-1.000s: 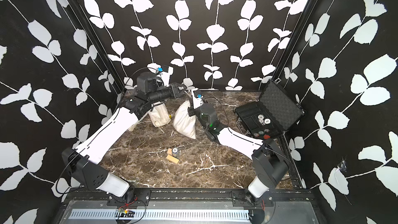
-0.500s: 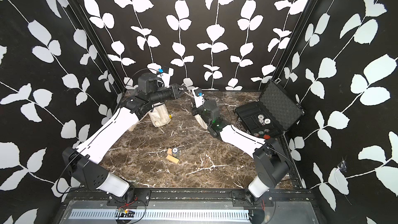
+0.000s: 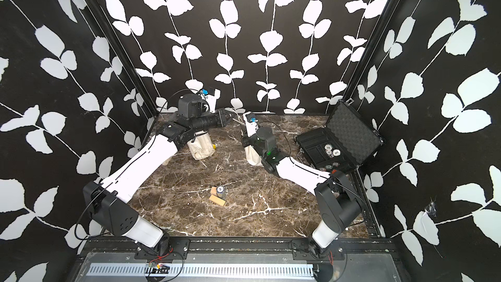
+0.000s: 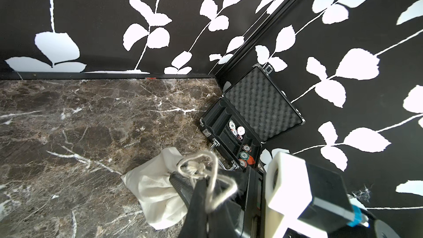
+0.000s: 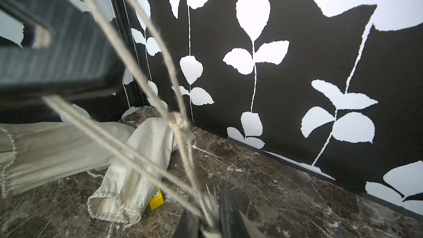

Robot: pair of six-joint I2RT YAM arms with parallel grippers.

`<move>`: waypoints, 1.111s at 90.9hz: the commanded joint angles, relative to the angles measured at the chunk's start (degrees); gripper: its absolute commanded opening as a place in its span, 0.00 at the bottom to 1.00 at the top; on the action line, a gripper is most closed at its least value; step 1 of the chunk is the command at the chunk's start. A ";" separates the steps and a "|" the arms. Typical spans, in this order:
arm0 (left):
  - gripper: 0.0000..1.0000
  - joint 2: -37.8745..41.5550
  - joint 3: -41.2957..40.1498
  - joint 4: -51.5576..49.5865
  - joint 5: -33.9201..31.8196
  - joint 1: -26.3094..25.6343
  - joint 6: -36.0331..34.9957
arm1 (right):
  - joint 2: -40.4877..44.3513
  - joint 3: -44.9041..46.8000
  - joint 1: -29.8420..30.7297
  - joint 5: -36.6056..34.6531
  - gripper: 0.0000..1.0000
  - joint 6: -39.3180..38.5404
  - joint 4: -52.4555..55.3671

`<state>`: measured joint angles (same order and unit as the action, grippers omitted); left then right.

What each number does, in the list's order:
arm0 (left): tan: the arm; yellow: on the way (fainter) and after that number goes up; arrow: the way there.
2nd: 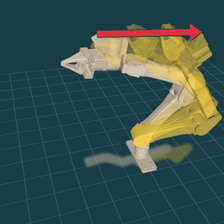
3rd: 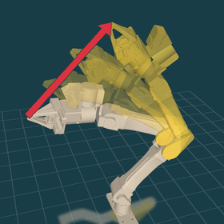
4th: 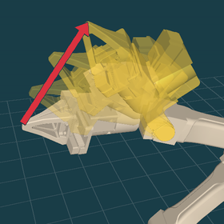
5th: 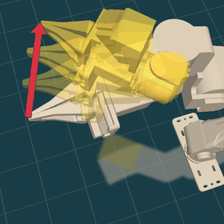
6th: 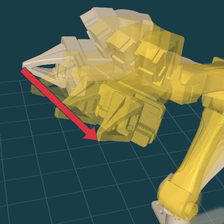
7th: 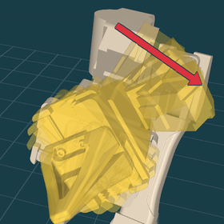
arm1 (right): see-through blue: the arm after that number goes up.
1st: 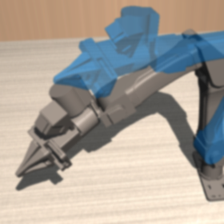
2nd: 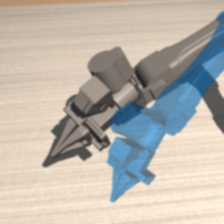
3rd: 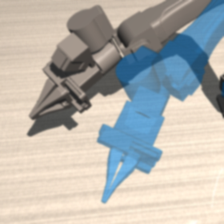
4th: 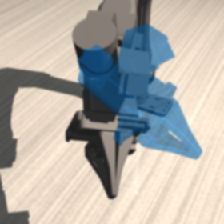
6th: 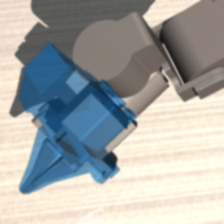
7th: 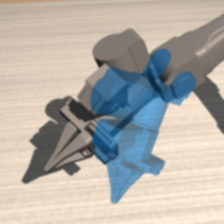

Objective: Close the soil bag
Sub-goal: Frap the soil bag at the center of the board.

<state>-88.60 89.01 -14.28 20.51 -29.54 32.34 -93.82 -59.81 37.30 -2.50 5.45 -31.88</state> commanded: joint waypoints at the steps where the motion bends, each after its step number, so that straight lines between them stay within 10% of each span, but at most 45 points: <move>1: 0.00 9.59 0.76 15.91 -0.29 2.21 -0.32 | -5.99 6.75 -5.56 -10.39 0.15 2.47 21.55; 48: 0.00 4.62 -1.84 18.74 4.98 1.81 -0.73 | 8.06 8.09 -5.26 5.82 0.45 -3.81 16.00; 81: 0.00 0.35 -2.01 24.22 9.13 -1.63 2.29 | 13.64 1.49 -0.11 7.81 0.78 -2.96 12.55; 101: 0.00 -0.83 -0.77 25.30 11.39 -3.35 3.00 | 14.27 -2.14 1.03 6.51 0.81 -0.69 9.05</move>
<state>-90.30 86.06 6.85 29.52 -32.14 34.83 -80.44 -59.09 37.91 4.84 3.07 -18.22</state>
